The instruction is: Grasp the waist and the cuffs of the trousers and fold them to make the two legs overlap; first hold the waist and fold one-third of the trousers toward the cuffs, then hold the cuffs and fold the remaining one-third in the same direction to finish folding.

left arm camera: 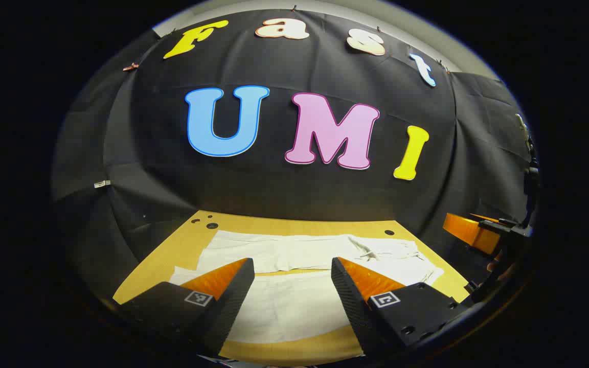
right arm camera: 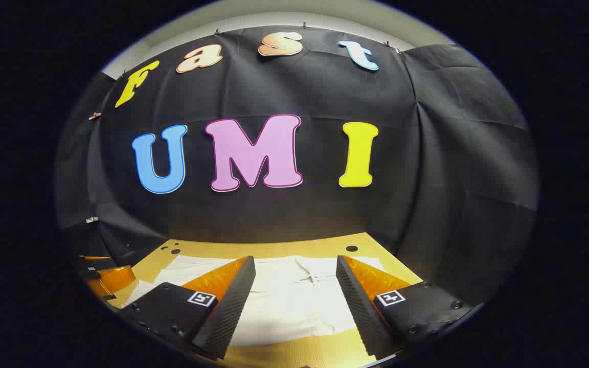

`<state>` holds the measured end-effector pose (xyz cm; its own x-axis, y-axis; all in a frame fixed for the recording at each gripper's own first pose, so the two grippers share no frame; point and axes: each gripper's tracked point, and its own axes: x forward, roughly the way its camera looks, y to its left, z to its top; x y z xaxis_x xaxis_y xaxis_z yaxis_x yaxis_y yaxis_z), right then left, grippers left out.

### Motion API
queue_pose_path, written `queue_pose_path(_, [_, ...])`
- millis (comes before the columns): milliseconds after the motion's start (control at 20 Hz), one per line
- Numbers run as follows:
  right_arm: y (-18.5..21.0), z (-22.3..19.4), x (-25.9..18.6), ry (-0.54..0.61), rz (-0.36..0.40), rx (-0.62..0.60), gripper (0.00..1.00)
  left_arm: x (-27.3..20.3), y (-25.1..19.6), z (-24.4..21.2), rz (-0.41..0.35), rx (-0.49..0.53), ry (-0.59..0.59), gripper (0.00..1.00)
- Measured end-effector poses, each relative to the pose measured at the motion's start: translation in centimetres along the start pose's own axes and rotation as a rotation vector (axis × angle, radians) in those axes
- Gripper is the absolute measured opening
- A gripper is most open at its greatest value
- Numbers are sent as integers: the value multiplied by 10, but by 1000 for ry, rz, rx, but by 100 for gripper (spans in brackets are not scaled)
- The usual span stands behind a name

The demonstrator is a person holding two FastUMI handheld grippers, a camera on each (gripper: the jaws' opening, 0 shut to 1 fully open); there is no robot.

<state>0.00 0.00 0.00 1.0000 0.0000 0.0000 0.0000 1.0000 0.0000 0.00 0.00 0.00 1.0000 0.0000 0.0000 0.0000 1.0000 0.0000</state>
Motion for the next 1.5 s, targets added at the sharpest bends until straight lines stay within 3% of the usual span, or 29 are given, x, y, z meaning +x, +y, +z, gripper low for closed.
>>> queue_pose_path(250, [-9, -9, 10, 45, 10, -11, 97, 20, 4, 4, 13, 51, -26, 96])
queue_pose_path(550, [-25, -17, 20, 66, 3, -4, 97, 43, -11, -13, -33, -48, 41, 96])
queue_pose_path(1050, [-38, -33, 44, 89, 56, -51, 98, 65, 7, 5, 32, -4, -8, 96])
queue_pose_path(1250, [-39, -59, 53, 157, 163, -99, 98, 76, 7, -8, 56, -25, 31, 96])
queue_pose_path(1500, [-77, -79, 69, 198, 140, -179, 98, 83, 13, -21, 98, -30, 66, 96])
